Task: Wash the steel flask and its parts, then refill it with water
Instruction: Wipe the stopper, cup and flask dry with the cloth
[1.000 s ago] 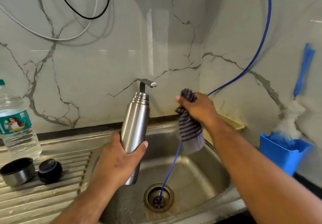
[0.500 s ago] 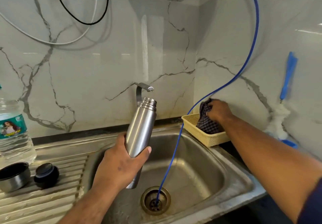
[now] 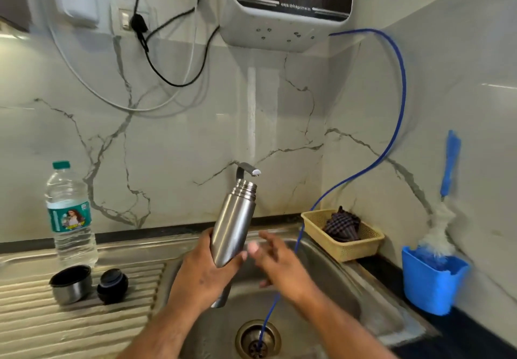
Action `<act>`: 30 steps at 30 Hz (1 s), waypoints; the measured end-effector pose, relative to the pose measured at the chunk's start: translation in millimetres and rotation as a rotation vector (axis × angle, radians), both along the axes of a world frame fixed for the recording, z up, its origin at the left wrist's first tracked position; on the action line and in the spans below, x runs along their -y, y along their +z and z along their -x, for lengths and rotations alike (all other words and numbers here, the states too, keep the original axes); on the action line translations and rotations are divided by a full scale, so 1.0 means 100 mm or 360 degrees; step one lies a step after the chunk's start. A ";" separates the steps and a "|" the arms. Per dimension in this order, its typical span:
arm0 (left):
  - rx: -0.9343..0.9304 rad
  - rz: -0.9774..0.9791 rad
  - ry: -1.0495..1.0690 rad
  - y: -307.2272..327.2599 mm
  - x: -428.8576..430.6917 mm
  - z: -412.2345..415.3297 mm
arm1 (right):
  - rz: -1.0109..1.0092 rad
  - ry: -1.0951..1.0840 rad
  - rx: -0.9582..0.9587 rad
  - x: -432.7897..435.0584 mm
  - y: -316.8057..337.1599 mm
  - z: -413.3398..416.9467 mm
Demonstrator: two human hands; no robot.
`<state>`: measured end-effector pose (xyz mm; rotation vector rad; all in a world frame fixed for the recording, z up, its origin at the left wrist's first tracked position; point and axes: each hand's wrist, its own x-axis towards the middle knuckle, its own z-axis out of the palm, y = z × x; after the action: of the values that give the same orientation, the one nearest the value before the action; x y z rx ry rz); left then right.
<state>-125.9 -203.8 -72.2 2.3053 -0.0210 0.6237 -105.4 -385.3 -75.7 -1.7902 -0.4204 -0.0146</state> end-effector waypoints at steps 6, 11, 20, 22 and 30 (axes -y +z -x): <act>-0.0137 -0.0384 -0.0155 -0.15 0.03 0.10 | 0.0238 0.0000 0.0092 -0.08 -0.38 -0.03; -0.0309 -0.0453 -0.0366 -0.27 0.09 0.22 | 0.0141 -0.0049 0.0018 0.08 -0.42 -0.07; 0.0201 -0.0149 -0.0183 -0.11 -0.01 0.22 | -0.0113 0.0066 0.0448 -0.06 -0.37 -0.05; 0.0269 0.0049 -0.0124 -0.05 -0.10 0.23 | -0.0115 0.0066 0.0459 -0.06 -0.38 -0.07; 0.0283 0.0368 0.0342 0.09 -0.94 0.67 | -0.0078 0.0115 0.0386 -0.09 -0.37 -0.16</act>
<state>-193.2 -109.6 -63.6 2.0383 0.2066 0.8914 -89.2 -375.9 -112.5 -1.7300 -0.6527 -0.1912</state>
